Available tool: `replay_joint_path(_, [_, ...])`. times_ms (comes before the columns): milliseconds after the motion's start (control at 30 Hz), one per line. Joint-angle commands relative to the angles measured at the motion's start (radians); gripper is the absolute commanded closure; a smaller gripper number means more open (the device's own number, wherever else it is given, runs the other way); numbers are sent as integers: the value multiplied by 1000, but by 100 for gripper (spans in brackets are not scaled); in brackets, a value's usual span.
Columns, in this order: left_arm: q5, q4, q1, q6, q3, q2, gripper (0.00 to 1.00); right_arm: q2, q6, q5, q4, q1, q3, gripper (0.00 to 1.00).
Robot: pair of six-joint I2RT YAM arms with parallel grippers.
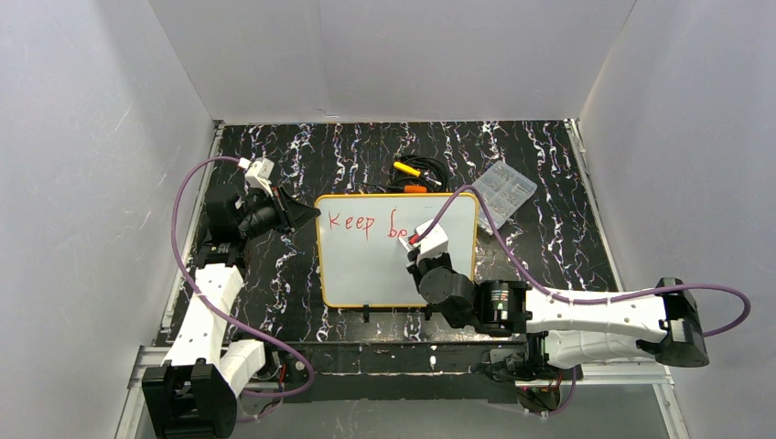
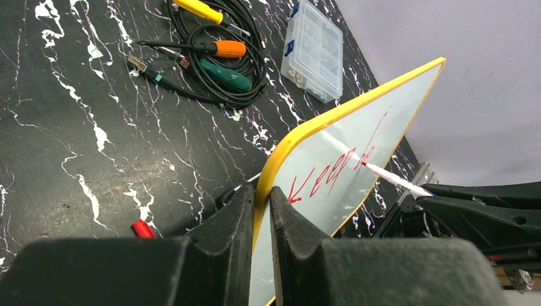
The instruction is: Write a sentence on the whiteboard
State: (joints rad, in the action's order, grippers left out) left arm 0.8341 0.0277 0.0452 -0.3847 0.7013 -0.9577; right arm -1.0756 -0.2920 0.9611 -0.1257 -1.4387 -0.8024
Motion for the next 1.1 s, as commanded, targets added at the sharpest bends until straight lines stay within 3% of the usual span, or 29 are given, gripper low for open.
replay_joint_path(0, [37,-7,-10,0,14,11,100,8,-47,18,-67,0,-25,99])
replay_joint_path(367, [36,-6,-10,1,13,11,100,53,-73,79,-144,-1,-38,99])
replay_joint_path(633, [36,-7,-10,1,13,8,99,117,42,84,9,-2,-30,99])
replay_joint_path(1067, [37,-7,-10,1,13,5,99,44,229,168,156,9,-57,99])
